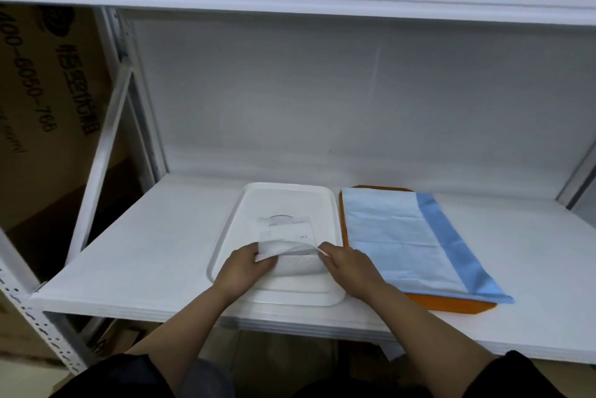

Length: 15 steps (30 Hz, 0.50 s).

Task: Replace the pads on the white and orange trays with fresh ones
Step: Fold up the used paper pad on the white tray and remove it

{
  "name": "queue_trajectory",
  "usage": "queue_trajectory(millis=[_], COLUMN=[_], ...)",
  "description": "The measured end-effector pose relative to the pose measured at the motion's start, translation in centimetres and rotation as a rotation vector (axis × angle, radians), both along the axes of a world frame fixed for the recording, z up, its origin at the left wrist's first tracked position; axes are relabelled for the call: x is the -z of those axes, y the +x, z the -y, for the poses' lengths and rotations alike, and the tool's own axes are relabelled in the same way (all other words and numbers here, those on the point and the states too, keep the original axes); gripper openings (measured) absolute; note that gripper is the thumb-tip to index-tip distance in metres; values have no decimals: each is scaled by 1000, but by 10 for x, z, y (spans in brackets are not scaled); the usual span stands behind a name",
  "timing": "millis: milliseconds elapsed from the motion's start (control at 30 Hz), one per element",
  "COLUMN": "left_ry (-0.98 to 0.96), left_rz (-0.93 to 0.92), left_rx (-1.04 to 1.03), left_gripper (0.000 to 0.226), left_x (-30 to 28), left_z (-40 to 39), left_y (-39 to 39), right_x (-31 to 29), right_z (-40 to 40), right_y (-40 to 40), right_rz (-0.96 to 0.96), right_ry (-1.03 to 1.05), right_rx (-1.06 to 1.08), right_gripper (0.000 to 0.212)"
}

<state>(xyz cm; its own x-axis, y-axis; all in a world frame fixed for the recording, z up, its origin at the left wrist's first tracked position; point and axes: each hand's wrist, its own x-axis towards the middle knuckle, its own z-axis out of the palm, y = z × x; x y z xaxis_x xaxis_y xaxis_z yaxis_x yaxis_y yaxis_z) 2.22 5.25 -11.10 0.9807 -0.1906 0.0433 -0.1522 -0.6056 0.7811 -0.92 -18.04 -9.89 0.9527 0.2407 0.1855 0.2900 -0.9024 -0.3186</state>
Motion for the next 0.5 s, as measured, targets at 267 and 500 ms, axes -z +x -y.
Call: queue_trajectory(millis=[267, 500], left_ry=[-318, -291], left_rz=[-181, -138], left_rx=[37, -78], left_gripper=[35, 29], left_x=[-3, 0], left_z=[-6, 0], left_y=[4, 15], right_x=[-10, -8], right_z=[-6, -11], right_y=[9, 18], right_rz=[-22, -136], right_ry=[275, 739], right_rx=[91, 158], right_gripper=[25, 30])
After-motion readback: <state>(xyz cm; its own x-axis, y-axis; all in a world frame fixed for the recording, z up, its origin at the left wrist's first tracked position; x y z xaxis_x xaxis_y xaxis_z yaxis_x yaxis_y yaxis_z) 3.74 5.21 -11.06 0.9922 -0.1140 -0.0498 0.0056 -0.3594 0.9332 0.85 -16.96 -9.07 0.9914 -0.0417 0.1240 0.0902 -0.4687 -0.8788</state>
